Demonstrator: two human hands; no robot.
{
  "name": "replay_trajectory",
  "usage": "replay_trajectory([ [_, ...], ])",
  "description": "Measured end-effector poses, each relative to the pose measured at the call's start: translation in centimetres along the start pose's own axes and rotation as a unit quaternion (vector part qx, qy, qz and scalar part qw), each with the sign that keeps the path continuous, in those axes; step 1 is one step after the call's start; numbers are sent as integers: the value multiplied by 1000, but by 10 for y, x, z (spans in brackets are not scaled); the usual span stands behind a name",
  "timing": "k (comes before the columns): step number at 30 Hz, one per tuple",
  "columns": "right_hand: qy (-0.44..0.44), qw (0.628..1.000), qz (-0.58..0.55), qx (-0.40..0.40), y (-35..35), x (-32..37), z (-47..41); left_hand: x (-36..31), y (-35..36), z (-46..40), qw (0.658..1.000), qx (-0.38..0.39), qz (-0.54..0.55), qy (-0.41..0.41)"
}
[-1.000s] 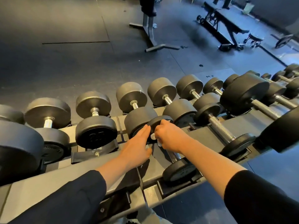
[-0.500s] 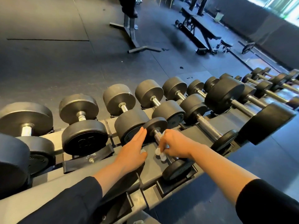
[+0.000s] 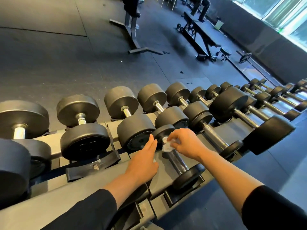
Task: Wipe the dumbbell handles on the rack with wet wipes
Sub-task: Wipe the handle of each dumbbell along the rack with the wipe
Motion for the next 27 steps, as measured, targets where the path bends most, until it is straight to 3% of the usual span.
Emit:
replay_trajectory([
  [5,-39,996,76,-16,14,5,-11,3,2,-2,1000,5,7,-8],
  [20,50,997,-18,58,16,-33,40,0,-1,-4,1000,-6,-17,15],
  [27,42,994,-81,60,10,-37,36,7,0,-1,999,-16,-19,27],
])
Point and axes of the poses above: each hand's wrist, its own z-axis away from the middle knuckle, its own y-axis out of the palm, x = y × z, the point moved 5 cm from there along -z, towards the middle knuckle, and after that the axes turned 5 degrees about -x, right-handed, at the moved point
